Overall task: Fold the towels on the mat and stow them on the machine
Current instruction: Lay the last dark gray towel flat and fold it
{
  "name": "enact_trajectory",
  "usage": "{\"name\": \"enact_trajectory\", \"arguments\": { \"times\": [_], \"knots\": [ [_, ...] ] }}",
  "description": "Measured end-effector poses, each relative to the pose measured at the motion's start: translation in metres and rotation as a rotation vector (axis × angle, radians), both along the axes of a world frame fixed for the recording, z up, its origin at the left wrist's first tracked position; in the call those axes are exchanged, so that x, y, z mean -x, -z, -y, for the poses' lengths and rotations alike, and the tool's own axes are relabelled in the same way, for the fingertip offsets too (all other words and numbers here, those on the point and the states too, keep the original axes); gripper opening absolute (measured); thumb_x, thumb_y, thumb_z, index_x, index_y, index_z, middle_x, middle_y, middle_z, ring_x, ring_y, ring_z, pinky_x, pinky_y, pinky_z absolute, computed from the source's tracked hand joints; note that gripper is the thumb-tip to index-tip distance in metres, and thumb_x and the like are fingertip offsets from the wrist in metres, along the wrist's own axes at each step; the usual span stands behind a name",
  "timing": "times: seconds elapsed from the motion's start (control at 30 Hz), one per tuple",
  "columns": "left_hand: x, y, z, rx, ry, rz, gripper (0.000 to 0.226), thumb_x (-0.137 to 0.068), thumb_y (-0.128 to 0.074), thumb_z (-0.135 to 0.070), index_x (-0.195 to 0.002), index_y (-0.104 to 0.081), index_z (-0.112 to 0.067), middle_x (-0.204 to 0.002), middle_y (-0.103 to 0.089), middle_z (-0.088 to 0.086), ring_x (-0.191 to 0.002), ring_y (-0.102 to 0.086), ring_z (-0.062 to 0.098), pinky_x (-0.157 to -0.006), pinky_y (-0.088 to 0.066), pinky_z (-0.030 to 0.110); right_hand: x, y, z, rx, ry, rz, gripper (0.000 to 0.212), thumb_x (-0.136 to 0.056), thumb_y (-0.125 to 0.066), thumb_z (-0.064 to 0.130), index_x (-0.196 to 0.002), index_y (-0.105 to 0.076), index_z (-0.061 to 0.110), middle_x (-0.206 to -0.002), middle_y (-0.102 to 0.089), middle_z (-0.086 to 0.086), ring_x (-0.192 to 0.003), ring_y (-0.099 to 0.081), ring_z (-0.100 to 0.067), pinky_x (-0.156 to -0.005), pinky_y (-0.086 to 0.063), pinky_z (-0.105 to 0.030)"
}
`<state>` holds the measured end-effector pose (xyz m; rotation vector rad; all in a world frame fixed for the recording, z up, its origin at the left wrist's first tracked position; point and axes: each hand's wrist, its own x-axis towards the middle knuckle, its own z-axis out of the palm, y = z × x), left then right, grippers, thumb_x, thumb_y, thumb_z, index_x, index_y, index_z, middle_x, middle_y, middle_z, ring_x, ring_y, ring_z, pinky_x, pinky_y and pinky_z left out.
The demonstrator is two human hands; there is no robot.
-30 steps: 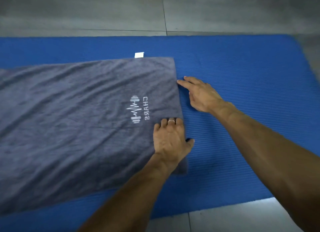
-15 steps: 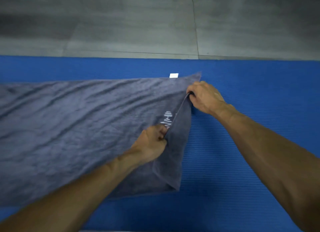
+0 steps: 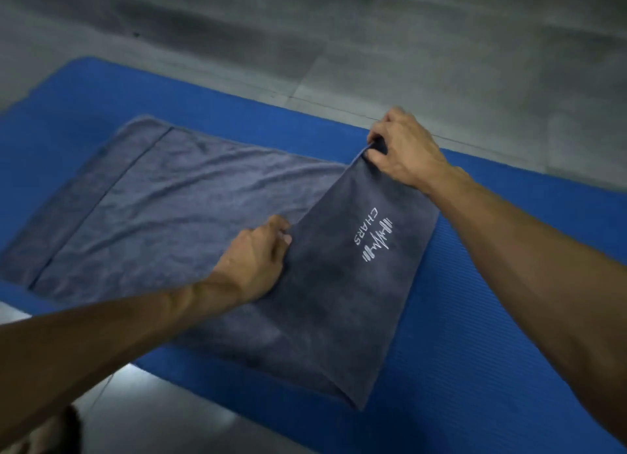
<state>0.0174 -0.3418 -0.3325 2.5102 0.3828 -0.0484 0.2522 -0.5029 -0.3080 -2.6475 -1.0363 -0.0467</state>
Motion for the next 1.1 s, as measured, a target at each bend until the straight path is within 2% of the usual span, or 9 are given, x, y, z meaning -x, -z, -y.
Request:
{"name": "enact_trajectory", "arguments": {
  "times": [0.17,0.27,0.43,0.57,0.63,0.73,0.8,1.0,1.1],
  "knots": [
    [0.043,-0.007,-0.089,-0.031,-0.182,0.024,0.016,-0.099,-0.045,-0.025,-0.100,-0.055,-0.012,-0.098,-0.069,0.012,-0.097,-0.060,0.039,-0.077,-0.038,0.038,0.017,-0.004,-0.117,0.081,-0.160,0.012,0.022,-0.090,-0.057,0.019,-0.108,-0.066,0.011,-0.116,-0.051,-0.011,-0.114,-0.046,-0.028,-0.088,-0.043,-0.037],
    [0.064,-0.005,-0.141,0.002,-0.313,0.048,0.009,-0.098,-0.047,-0.022,-0.092,-0.053,-0.021,-0.095,-0.068,0.009,-0.096,-0.061,0.036,-0.078,-0.043,0.038,0.031,-0.004,-0.196,0.083,-0.232,0.022,0.021,-0.090,-0.056,0.019,-0.106,-0.066,0.011,-0.115,-0.053,-0.011,-0.114,-0.047,-0.030,-0.090,-0.041,-0.036],
    [0.099,0.001,-0.217,0.127,-0.394,0.021,0.016,-0.099,-0.048,-0.024,-0.083,-0.053,-0.024,-0.072,-0.058,-0.010,-0.071,-0.055,0.015,-0.062,-0.035,0.026,0.057,0.000,-0.306,0.071,-0.284,0.075,0.021,-0.088,-0.054,0.017,-0.104,-0.067,0.010,-0.111,-0.055,-0.012,-0.113,-0.046,-0.033,-0.092,-0.038,-0.033],
    [0.127,0.002,-0.277,0.151,-0.477,0.018,0.016,-0.099,-0.048,-0.027,-0.087,-0.056,-0.021,-0.067,-0.057,-0.010,-0.064,-0.053,0.003,-0.057,-0.036,0.017,0.079,0.005,-0.381,0.079,-0.333,0.071,0.020,-0.088,-0.052,0.015,-0.101,-0.065,0.009,-0.108,-0.055,-0.012,-0.110,-0.047,-0.033,-0.090,-0.043,-0.038],
    [0.136,0.007,-0.304,0.133,-0.520,0.016,0.017,-0.099,-0.048,-0.027,-0.087,-0.057,-0.019,-0.069,-0.059,-0.008,-0.065,-0.054,0.006,-0.058,-0.039,0.018,0.087,0.007,-0.415,0.093,-0.342,0.070,0.020,-0.089,-0.050,0.012,-0.102,-0.064,0.009,-0.110,-0.054,-0.012,-0.110,-0.047,-0.032,-0.090,-0.044,-0.041],
    [0.146,0.023,-0.341,0.105,-0.567,-0.031,0.016,-0.097,-0.047,-0.032,-0.088,-0.056,-0.022,-0.080,-0.064,-0.002,-0.079,-0.060,0.022,-0.074,-0.050,0.039,0.098,0.016,-0.460,0.134,-0.361,0.076,0.021,-0.089,-0.050,0.010,-0.105,-0.064,0.009,-0.111,-0.054,-0.012,-0.110,-0.048,-0.031,-0.089,-0.044,-0.041],
    [0.152,0.033,-0.362,0.082,-0.583,-0.065,0.014,-0.096,-0.045,-0.037,-0.088,-0.052,-0.028,-0.087,-0.066,0.000,-0.085,-0.061,0.027,-0.077,-0.051,0.046,0.103,0.027,-0.484,0.178,-0.366,0.066,0.023,-0.089,-0.050,0.010,-0.108,-0.063,0.010,-0.112,-0.054,-0.011,-0.109,-0.048,-0.031,-0.087,-0.043,-0.039],
    [0.153,0.059,-0.404,0.080,-0.548,-0.160,0.008,-0.099,-0.039,-0.036,-0.096,-0.045,-0.031,-0.092,-0.064,0.004,-0.089,-0.059,0.029,-0.074,-0.047,0.040,0.102,0.061,-0.533,0.276,-0.351,0.039,0.027,-0.087,-0.049,0.009,-0.111,-0.060,0.007,-0.114,-0.056,-0.015,-0.108,-0.050,-0.034,-0.092,-0.043,-0.044],
    [0.150,0.069,-0.416,-0.023,-0.542,-0.220,0.018,-0.099,-0.037,-0.039,-0.105,-0.048,-0.026,-0.092,-0.062,0.006,-0.089,-0.060,0.031,-0.068,-0.043,0.038,0.100,0.079,-0.547,0.317,-0.333,-0.045,0.030,-0.087,-0.048,0.006,-0.116,-0.056,0.004,-0.118,-0.055,-0.018,-0.110,-0.050,-0.037,-0.093,-0.042,-0.043]
  ]
}}
